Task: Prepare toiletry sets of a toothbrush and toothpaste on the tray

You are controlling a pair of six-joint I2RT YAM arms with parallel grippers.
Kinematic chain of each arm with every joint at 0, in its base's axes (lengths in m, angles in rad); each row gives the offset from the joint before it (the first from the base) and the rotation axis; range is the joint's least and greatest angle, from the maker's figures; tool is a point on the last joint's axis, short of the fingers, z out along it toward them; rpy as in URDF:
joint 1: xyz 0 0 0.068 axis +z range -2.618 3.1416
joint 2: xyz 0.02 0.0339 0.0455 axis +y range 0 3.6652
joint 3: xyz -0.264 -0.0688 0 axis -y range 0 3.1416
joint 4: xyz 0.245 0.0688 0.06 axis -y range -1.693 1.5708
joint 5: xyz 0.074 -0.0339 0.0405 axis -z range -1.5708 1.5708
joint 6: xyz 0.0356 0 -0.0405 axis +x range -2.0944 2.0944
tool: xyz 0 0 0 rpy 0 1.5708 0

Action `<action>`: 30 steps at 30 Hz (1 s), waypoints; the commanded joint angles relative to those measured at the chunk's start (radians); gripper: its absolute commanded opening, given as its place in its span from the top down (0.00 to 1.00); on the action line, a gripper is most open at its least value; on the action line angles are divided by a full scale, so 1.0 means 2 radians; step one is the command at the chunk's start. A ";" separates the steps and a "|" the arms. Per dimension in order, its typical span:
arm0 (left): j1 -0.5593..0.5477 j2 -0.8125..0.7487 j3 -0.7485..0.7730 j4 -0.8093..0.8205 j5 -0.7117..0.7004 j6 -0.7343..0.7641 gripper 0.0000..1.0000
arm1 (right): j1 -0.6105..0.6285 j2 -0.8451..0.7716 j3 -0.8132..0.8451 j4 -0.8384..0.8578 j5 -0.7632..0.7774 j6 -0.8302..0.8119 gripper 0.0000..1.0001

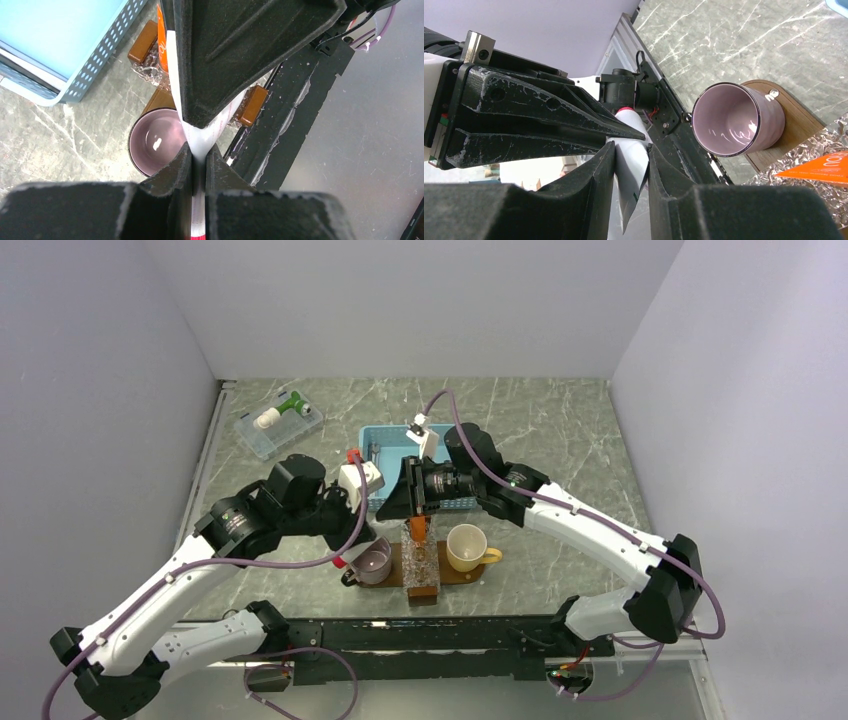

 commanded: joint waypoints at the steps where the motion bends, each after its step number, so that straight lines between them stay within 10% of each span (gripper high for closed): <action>1: -0.001 -0.012 0.005 0.018 -0.012 0.008 0.85 | 0.002 -0.022 -0.006 0.012 -0.016 -0.003 0.92; 13: -0.001 -0.006 0.006 0.019 0.001 0.009 0.37 | 0.002 -0.033 -0.009 0.018 -0.007 -0.006 1.00; 30: -0.001 -0.062 -0.001 0.057 -0.026 -0.034 0.16 | 0.001 -0.075 0.031 -0.077 0.056 -0.090 1.00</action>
